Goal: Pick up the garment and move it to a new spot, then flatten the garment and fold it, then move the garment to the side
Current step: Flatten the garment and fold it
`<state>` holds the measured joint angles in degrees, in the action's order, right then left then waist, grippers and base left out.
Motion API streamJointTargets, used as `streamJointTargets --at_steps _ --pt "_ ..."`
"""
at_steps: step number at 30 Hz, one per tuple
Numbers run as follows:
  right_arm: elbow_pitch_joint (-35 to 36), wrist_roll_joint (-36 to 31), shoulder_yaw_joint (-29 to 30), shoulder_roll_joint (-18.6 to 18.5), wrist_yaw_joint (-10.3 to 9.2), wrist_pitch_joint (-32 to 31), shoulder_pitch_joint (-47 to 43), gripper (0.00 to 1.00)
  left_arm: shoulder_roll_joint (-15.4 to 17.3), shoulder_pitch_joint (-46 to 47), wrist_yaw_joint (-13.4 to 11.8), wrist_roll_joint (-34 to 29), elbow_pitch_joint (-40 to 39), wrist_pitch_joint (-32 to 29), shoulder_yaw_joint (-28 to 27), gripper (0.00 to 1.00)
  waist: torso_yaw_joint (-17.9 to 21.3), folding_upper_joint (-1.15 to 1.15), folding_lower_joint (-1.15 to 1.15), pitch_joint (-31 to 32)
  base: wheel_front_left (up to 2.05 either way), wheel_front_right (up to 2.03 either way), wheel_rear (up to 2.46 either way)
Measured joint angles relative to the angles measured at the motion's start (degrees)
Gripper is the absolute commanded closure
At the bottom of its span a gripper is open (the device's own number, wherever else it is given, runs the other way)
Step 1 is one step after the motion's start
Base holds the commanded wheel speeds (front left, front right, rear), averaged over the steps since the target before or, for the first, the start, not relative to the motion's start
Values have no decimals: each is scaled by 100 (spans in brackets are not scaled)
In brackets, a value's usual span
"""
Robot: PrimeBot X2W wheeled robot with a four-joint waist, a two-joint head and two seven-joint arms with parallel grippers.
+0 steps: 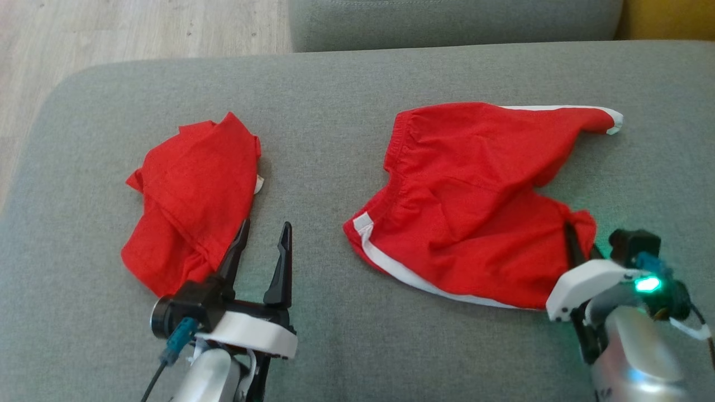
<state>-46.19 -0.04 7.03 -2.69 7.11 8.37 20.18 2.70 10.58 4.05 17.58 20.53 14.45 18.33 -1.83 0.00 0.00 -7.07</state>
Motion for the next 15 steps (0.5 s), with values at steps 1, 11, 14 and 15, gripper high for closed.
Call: streamJointTargets --at_steps 1,11,14,15 --pt "-11 -86 73 0 0 29 43 100 -1 0 0 0 0 0 2 0 0 0 0 7 0 0 0" --pt "11 -872 583 -102 0 -70 712 100 -1 18 -1 1 -35 0 44 0 -138 0 0 -67 0 0 0" --pt "-94 -1040 678 -253 0 -152 957 100 -1 68 -2 1 -38 0 66 0 -208 0 0 -105 0 0 0" --pt "-144 -1089 701 -308 0 -185 1033 100 -1 93 -3 1 -41 0 75 0 -235 0 0 -116 0 0 0"
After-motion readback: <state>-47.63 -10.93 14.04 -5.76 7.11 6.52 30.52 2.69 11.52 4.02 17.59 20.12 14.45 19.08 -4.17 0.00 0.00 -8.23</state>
